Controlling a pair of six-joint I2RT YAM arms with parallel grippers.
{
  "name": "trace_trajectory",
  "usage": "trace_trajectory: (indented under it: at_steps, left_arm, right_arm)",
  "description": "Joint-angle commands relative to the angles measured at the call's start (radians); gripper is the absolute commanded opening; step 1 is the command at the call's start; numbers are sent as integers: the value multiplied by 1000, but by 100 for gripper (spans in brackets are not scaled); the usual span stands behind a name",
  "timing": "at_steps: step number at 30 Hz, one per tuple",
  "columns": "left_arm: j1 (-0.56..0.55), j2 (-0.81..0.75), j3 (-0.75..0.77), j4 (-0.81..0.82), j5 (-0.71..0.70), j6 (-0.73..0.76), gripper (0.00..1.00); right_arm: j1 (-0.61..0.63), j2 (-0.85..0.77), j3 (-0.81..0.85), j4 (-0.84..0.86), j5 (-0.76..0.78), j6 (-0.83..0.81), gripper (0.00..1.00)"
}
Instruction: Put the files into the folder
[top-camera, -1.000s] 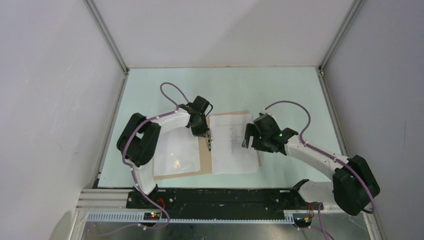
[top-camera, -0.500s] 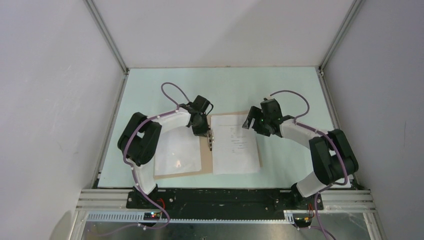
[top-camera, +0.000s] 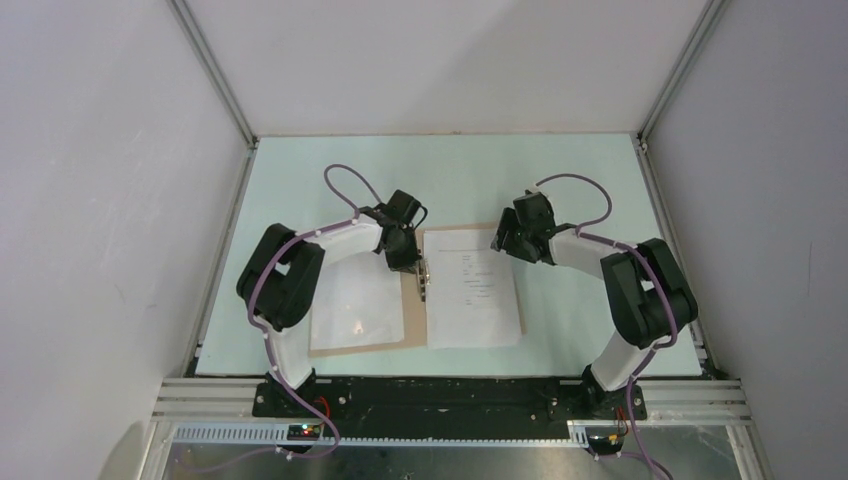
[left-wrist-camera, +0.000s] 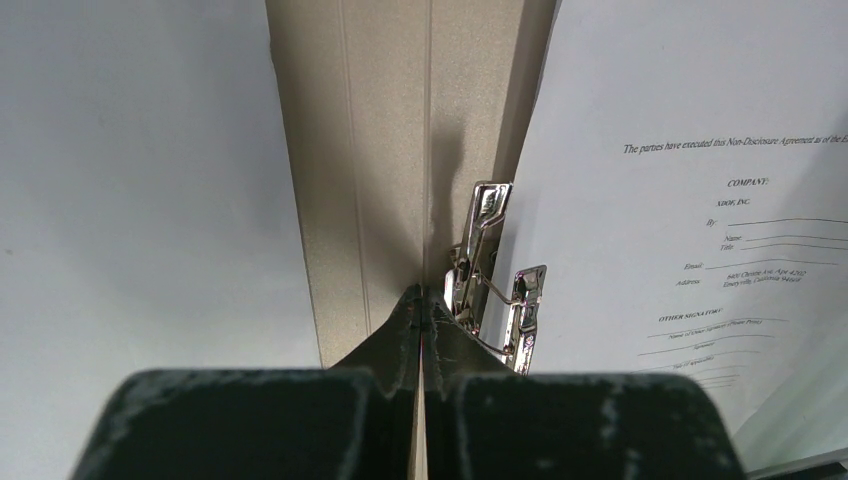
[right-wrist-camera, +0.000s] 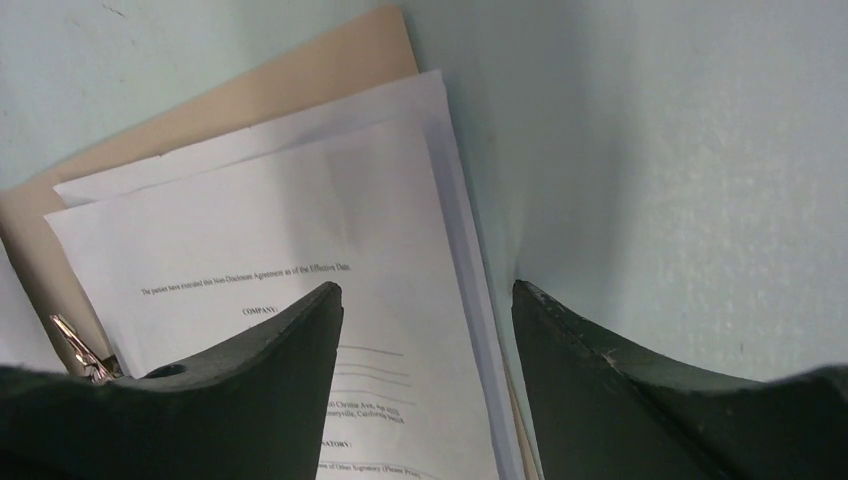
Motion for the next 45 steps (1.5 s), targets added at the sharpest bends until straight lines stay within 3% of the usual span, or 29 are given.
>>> trace_trajectory:
  at_steps: [1, 20, 38, 45]
  left_arm:
    - [-9, 43, 13, 2, 6, 29, 0]
    - [-11, 56, 27, 2, 18, 45, 0]
    - [-17, 81, 57, 1, 37, 64, 0]
    - [-20, 88, 61, 1, 43, 71, 0]
  right_arm:
    - [2, 43, 41, 58, 2, -19, 66]
    - [86, 70, 108, 34, 60, -42, 63]
    - [149, 44, 146, -36, 161, -89, 73]
    - [127, 35, 164, -47, 138, -121, 82]
